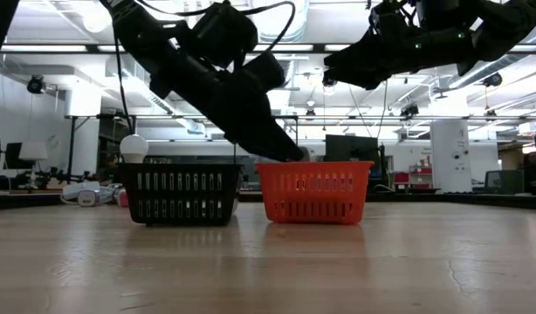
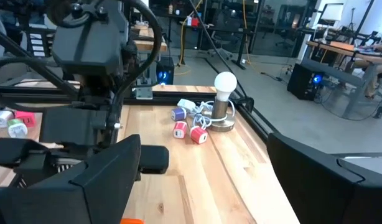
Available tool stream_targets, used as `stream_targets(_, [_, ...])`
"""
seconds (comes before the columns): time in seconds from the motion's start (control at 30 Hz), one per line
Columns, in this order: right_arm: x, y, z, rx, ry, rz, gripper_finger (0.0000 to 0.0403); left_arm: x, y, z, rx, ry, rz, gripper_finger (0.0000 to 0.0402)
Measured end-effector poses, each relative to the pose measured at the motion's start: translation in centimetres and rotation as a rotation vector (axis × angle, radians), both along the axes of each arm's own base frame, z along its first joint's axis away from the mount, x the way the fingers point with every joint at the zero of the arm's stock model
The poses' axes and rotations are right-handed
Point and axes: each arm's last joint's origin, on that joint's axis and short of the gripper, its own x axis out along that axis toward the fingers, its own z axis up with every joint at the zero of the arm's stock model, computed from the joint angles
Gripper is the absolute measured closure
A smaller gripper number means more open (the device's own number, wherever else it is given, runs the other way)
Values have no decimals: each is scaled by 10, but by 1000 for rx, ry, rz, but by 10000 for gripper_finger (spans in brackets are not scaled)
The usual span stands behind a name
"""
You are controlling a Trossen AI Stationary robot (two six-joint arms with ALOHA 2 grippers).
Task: Pick & Place Office items
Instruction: Put the top green charger adapter into the orange bin
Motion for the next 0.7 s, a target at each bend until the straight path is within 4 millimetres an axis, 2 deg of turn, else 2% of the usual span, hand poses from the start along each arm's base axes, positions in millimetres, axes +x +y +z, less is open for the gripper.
stream_targets(0.37, [0,0,0,0,0,0,53,-2,0,-3,-14,27,15,133])
stream_targets(0.7, [0,0,0,0,0,-1,62,-4,1,-5,-21,70,27,133])
